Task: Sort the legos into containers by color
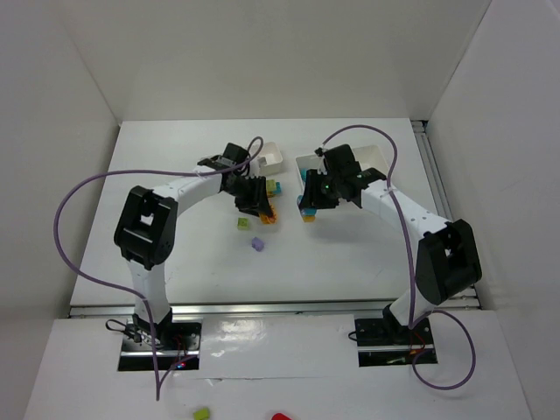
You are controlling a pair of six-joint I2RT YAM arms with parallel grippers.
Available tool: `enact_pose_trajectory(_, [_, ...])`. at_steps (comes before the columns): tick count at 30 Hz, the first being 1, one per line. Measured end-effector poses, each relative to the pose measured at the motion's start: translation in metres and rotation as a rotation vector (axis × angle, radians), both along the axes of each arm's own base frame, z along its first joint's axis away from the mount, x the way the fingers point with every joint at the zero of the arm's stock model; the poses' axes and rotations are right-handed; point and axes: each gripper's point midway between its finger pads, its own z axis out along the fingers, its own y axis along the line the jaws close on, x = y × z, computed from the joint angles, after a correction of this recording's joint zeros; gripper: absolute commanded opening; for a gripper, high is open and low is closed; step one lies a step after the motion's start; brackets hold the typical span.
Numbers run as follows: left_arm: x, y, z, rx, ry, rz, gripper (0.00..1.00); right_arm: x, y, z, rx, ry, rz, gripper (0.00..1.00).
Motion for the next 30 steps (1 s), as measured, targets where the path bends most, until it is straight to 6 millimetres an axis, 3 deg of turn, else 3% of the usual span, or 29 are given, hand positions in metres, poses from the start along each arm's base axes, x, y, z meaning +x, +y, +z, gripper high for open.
enact_pose_trajectory(1, [-0.004, -0.003, -0.004, 0.003, 0.009, -0.01, 0.0, 0.0, -0.001, 0.0, -0.002, -0.001, -0.002, 0.0])
enact_pose_trajectory(2, [-0.005, -0.005, -0.006, 0.004, 0.012, -0.015, 0.06, 0.001, -0.001, 0.0, -0.004, -0.002, -0.004, 0.0])
enact_pose_trajectory(3, [-0.005, -0.006, -0.007, 0.004, 0.011, -0.017, 0.32, 0.001, -0.001, 0.0, -0.005, -0.002, -0.005, 0.0])
enact_pose_trajectory(8, [0.0, -0.008, -0.015, 0.007, 0.013, -0.02, 0.79, 0.001, -0.001, 0.0, -0.006, -0.003, -0.007, 0.0])
enact_pose_trajectory(9, [0.001, -0.008, -0.017, 0.01, 0.018, -0.018, 0.84, 0.001, -0.001, 0.0, -0.006, -0.003, -0.007, 0.0])
enact_pose_trajectory(10, [0.0, -0.007, -0.018, 0.012, 0.02, -0.02, 0.98, 0.001, -0.001, 0.0, -0.006, -0.003, -0.006, 0.0])
enact_pose_trajectory(14, [0.004, -0.007, -0.006, 0.017, 0.01, -0.035, 0.99, 0.002, 0.0, 0.004, 0.014, -0.002, -0.001, 0.0])
enact_pose_trajectory(17, [0.012, -0.008, 0.02, -0.032, -0.044, -0.062, 0.83, 0.006, 0.003, 0.017, 0.068, -0.007, 0.021, 0.0])
enact_pose_trajectory(21, [0.012, 0.003, 0.084, -0.235, -0.146, -0.104, 0.88, 0.01, 0.012, 0.041, 0.207, -0.016, 0.082, 0.0])
enact_pose_trajectory(25, [-0.002, 0.008, 0.142, -0.514, -0.249, -0.194, 0.94, 0.009, 0.025, 0.073, 0.397, -0.026, 0.172, 0.0])
enact_pose_trajectory(30, [-0.039, -0.017, 0.148, -0.693, -0.19, -0.347, 0.91, -0.002, 0.047, 0.118, 0.606, -0.064, 0.325, 0.0])
